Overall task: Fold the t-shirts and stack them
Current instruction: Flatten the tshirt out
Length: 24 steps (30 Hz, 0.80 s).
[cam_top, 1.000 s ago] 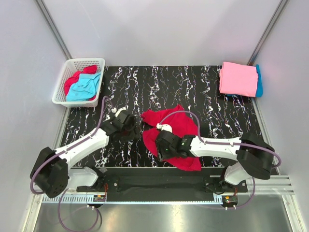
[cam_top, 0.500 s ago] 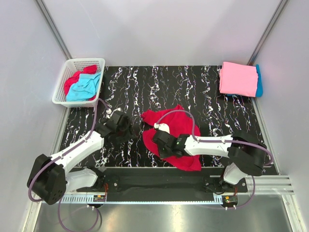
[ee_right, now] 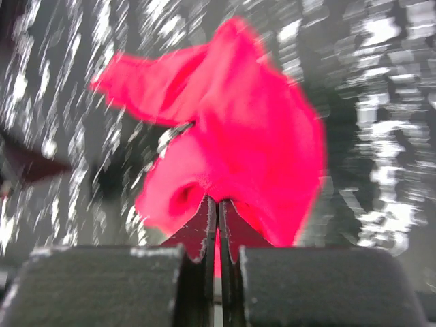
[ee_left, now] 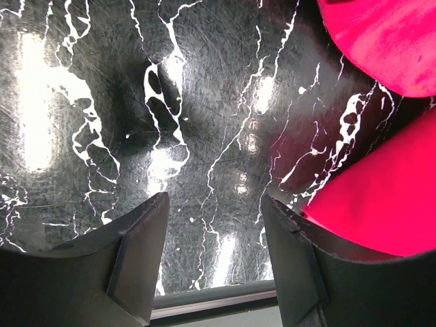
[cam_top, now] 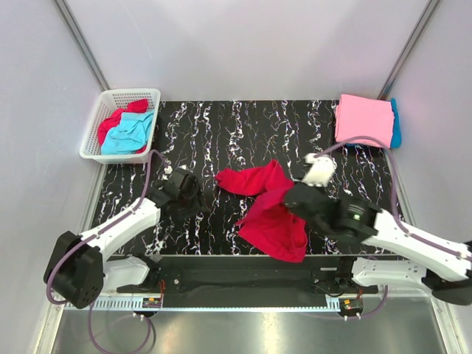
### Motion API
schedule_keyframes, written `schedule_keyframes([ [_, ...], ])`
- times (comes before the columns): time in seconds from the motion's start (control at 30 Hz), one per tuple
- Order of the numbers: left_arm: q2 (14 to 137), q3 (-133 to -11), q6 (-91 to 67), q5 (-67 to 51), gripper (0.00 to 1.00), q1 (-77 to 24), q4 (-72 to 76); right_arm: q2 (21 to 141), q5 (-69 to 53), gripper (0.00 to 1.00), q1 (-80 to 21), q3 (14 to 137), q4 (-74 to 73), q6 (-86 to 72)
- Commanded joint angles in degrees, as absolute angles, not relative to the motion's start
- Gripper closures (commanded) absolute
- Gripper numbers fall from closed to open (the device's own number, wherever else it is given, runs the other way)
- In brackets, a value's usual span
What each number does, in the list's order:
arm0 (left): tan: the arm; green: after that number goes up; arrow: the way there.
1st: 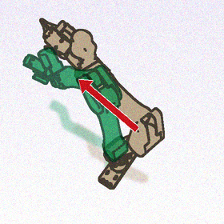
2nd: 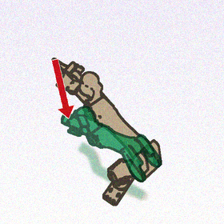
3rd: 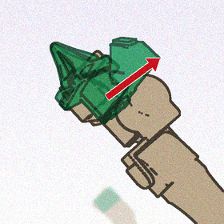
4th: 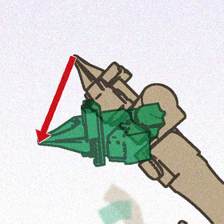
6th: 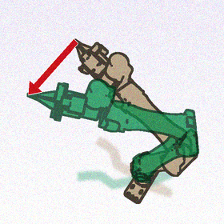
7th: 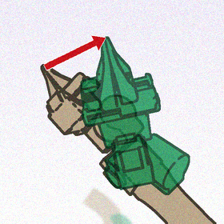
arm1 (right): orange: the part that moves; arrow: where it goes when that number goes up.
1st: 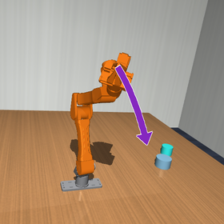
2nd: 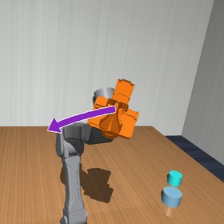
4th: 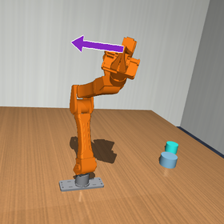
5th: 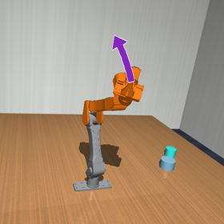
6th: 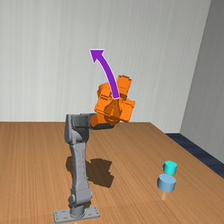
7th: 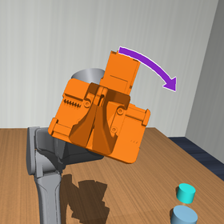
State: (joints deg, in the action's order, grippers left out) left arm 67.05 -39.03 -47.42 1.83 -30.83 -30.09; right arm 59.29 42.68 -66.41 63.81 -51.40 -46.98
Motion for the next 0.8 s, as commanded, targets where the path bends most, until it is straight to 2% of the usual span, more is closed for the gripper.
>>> schedule_keyframes([
  [0.0,68.11,-41.22,-46.41,0.26,0.39,-30.59,-27.42,55.91,61.66,1.00,-66.71,65.83,-70.29,-59.12],
  [0.07,68.82,-41.31,-46.58,-2.02,0.39,-30.59,-26.81,54.76,64.41,0.98,-65.57,64.87,-74.25,-62.91],
  [0.13,68.99,-41.31,-46.76,-2.90,0.39,-30.59,-26.54,55.72,64.95,0.89,-63.12,63.64,-76.90,-67.74],
  [0.2,68.82,-41.40,-46.58,-3.16,0.39,-30.59,-26.45,57.30,63.37,0.59,-61.71,63.20,-78.22,-70.13],
  [0.27,68.38,-41.40,-46.41,-3.25,0.39,-30.59,-26.46,60.37,63.02,0.49,-61.44,63.28,-79.01,-72.50],
  [0.47,67.24,-40.61,-46.14,-3.78,0.38,-30.59,-26.46,70.30,62.41,0.46,-61.52,67.32,-81.65,-73.57],
  [0.5,67.15,-40.43,-46.14,-3.69,0.38,-30.59,-26.46,71.27,60.58,0.50,-61.70,67.85,-81.30,-72.69],
  [0.57,67.32,-39.99,-45.97,-3.60,0.38,-30.59,-26.45,72.33,57.41,0.56,-61.87,66.72,-73.95,-67.26],
  [0.6,67.32,-39.90,-46.05,-3.52,0.38,-30.59,-26.37,71.99,53.39,0.68,-61.96,65.58,-70.96,-65.50],
  [0.7,67.59,-39.64,-45.88,-3.60,0.38,-30.59,-26.19,65.85,43.27,0.75,-62.05,56.89,-55.15,-59.42],
  [0.77,67.94,-39.55,-45.88,-3.52,0.38,-30.67,-25.93,59.61,35.65,0.75,-61.96,48.54,-41.53,-55.74],
])
